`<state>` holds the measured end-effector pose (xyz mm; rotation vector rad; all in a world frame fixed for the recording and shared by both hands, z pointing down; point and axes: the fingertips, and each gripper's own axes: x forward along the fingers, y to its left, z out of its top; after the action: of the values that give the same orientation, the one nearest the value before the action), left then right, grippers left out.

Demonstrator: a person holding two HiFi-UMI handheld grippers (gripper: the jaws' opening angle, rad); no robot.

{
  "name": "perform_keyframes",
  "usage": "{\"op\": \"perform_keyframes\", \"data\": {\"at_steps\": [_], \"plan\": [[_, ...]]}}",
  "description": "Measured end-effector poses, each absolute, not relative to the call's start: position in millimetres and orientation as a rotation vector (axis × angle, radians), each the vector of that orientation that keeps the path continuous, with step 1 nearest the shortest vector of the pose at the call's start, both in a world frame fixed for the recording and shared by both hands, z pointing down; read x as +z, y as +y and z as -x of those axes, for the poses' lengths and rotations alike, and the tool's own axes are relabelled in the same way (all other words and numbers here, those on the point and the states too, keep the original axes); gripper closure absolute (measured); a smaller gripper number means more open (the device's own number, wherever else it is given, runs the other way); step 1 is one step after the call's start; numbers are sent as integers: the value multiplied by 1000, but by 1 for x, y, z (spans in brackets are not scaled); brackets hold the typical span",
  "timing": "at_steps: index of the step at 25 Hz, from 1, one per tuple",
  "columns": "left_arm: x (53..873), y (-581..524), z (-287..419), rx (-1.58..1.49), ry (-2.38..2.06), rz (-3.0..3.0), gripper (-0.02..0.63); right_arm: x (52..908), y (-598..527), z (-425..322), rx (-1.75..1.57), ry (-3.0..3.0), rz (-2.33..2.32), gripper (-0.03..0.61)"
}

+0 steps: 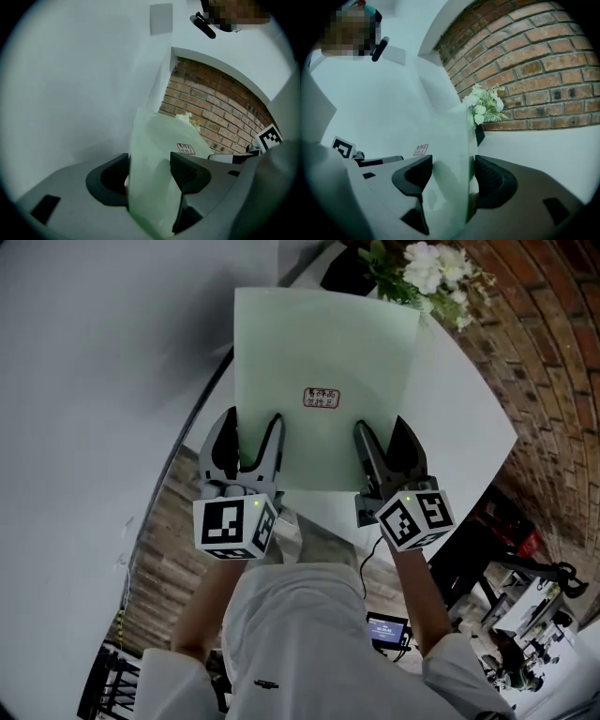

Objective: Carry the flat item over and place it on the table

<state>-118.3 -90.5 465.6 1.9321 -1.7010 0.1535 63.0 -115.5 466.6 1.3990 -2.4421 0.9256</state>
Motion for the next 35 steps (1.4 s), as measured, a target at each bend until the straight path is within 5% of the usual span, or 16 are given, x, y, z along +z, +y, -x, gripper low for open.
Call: {"op": "perform_keyframes", "data": {"at_steps": [16, 35], "plan": [[563, -134, 103, 216, -1655, -1827, 325, 564, -163, -77, 1025, -2327, -1344, 302], [574, -152, 93, 277, -1644, -1794, 325, 576, -180, -92, 944, -2283, -1413, 301]]}}
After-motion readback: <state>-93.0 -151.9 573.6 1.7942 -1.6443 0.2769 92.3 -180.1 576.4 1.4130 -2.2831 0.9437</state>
